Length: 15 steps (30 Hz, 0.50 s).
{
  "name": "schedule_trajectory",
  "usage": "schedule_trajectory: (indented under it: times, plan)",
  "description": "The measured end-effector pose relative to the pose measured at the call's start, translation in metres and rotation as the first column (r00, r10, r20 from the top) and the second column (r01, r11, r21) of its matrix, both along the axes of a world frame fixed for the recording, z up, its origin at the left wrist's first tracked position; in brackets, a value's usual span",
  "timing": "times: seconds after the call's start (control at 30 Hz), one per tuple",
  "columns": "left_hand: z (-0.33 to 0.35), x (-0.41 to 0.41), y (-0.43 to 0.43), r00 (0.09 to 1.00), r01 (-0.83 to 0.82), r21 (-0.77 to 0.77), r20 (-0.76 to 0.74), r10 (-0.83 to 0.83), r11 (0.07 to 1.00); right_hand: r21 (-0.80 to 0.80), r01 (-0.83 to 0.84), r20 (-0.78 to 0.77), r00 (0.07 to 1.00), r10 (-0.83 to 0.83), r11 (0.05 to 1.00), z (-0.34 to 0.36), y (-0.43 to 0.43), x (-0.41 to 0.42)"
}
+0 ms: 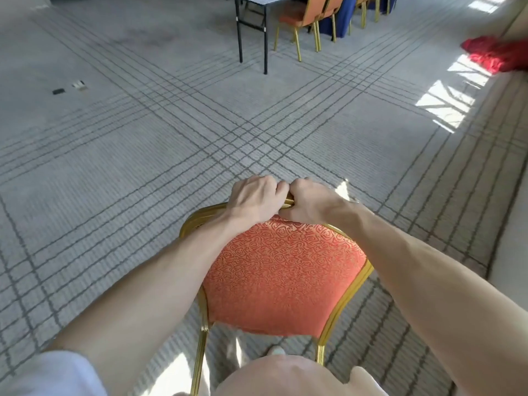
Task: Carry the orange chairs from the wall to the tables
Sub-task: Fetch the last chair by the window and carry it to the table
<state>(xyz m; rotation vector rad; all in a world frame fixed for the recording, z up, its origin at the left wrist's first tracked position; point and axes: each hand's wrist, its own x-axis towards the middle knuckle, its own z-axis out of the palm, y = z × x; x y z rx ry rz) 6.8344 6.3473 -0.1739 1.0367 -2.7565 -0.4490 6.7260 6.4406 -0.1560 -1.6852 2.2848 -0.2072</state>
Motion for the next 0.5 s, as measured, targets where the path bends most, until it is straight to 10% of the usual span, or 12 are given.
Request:
schedule_trajectory:
  times: [0.5]
  plan:
    - [-0.098, -0.101, -0.029, 0.975, 0.189, 0.018, 0.114, -0.190, 0.982, 0.067, 0.199, -0.097, 0.977, -0.192, 0.978, -0.108, -0.027, -0.095]
